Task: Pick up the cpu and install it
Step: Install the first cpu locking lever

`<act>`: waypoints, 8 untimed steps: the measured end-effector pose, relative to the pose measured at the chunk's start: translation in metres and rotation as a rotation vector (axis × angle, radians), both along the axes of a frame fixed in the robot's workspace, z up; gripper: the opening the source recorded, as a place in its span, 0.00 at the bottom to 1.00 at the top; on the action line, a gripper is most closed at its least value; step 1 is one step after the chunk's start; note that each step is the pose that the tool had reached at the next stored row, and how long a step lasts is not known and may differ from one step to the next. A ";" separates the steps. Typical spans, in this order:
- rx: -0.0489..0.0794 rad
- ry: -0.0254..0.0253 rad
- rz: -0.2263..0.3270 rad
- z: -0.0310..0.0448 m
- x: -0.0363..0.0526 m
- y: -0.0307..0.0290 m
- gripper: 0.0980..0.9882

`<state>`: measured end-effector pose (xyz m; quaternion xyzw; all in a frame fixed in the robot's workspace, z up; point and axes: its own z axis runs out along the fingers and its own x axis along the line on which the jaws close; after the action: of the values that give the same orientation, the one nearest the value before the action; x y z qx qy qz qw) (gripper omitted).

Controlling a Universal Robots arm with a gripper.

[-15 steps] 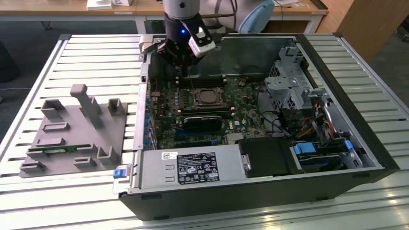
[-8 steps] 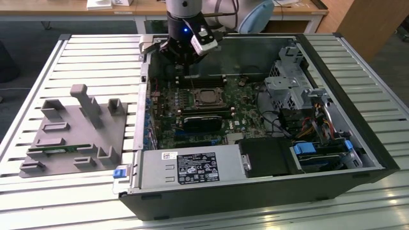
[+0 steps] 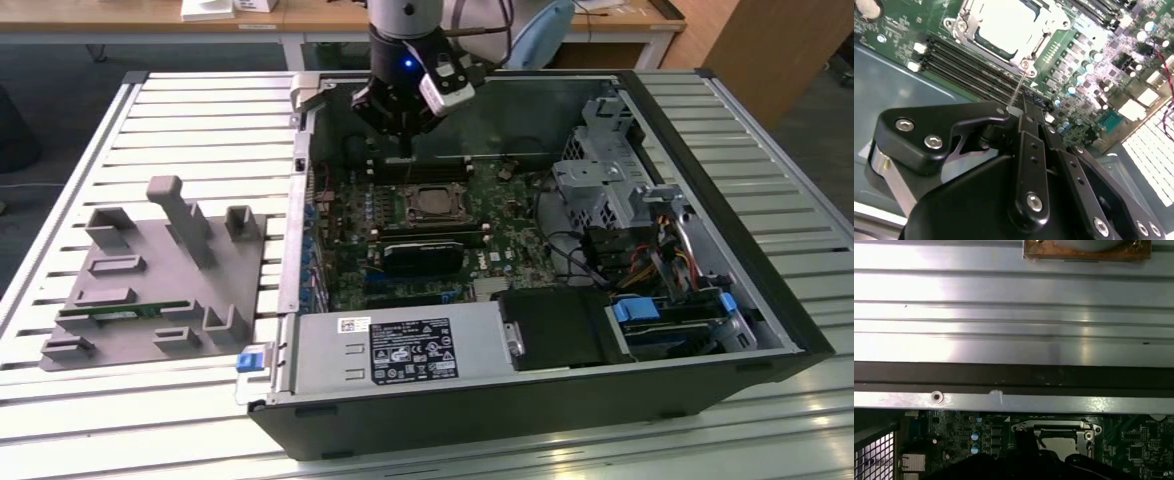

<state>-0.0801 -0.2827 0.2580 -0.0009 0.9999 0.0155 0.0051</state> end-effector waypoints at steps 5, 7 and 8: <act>0.000 0.0001 0.000 -0.0013 0.0025 0.0000 0.02; -0.001 0.0002 0.000 -0.0013 0.0024 0.0000 0.02; -0.001 0.0002 0.000 -0.0014 0.0024 0.0000 0.02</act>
<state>-0.0777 -0.2828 0.2566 -0.0009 0.9999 0.0152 0.0050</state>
